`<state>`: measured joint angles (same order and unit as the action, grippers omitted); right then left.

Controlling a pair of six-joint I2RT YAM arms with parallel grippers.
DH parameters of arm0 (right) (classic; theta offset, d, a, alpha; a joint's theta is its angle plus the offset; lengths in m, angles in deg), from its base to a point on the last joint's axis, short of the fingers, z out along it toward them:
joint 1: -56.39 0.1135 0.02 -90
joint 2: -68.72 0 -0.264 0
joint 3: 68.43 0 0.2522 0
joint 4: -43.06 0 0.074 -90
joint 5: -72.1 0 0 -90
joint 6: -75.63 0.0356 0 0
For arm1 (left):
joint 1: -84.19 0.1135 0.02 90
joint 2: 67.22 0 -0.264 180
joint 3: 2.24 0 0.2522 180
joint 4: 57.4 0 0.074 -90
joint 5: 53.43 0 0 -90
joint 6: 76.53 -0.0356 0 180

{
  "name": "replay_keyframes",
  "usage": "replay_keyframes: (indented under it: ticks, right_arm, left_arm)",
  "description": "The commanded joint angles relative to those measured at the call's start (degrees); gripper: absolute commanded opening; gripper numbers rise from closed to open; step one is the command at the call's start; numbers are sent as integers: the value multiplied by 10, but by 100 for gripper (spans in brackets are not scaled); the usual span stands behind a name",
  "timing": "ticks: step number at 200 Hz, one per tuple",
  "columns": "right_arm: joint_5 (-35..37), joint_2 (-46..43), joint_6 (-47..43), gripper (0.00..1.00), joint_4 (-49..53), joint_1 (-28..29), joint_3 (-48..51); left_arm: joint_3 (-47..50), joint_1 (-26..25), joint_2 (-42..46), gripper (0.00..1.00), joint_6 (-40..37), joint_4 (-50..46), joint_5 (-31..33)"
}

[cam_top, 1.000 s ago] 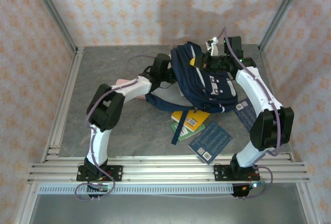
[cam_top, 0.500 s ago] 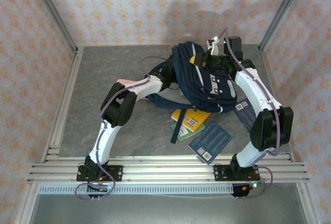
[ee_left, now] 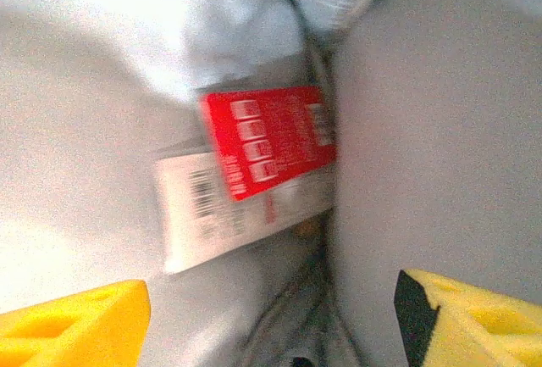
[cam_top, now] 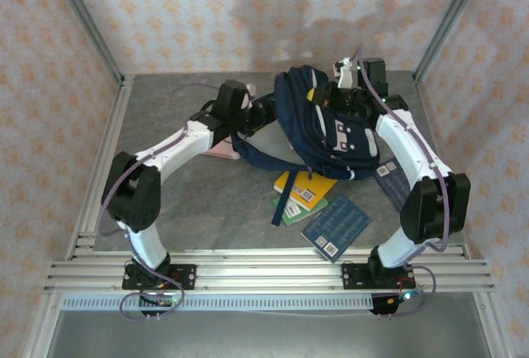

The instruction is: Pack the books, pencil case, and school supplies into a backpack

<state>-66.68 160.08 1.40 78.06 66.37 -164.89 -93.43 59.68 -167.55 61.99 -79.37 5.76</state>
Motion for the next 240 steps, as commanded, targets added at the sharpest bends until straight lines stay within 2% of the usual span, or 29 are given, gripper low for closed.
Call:
replay_keyframes:
  ticks: [1,41,64,76,83,99,116,127,144,166,201,240]
  right_arm:
    - [42,-4,18,0,-68,-5,-15]
    - [110,28,25,0,-56,-5,-32]
    - [262,43,16,0,-9,9,-49]
    - [294,57,17,0,16,14,-64]
    - [305,65,23,0,32,16,-75]
    - [323,75,32,0,50,22,-86]
    - [366,68,35,0,37,41,-73]
    - [389,66,34,0,36,55,-68]
    - [400,67,41,0,34,69,-65]
    - [398,65,58,0,20,78,-49]
    - [394,62,69,0,17,91,-37]
    - [390,30,68,0,4,96,-3]
  left_arm:
    - [34,24,77,76,-12,-50,44]
    - [61,29,196,76,-63,-144,115]
    - [86,35,239,76,-58,-167,151]
    - [88,40,245,77,-50,-189,194]
    - [81,42,241,81,-35,-217,233]
    - [47,48,210,87,3,-285,301]
    - [-1,54,159,91,31,-334,315]
    - [-37,54,123,99,55,-369,332]
    - [-96,57,65,100,97,-421,356]
    - [-146,69,-3,100,146,-444,346]
    - [-183,107,-88,100,218,-440,282]
    - [-239,128,-171,100,244,-472,268]
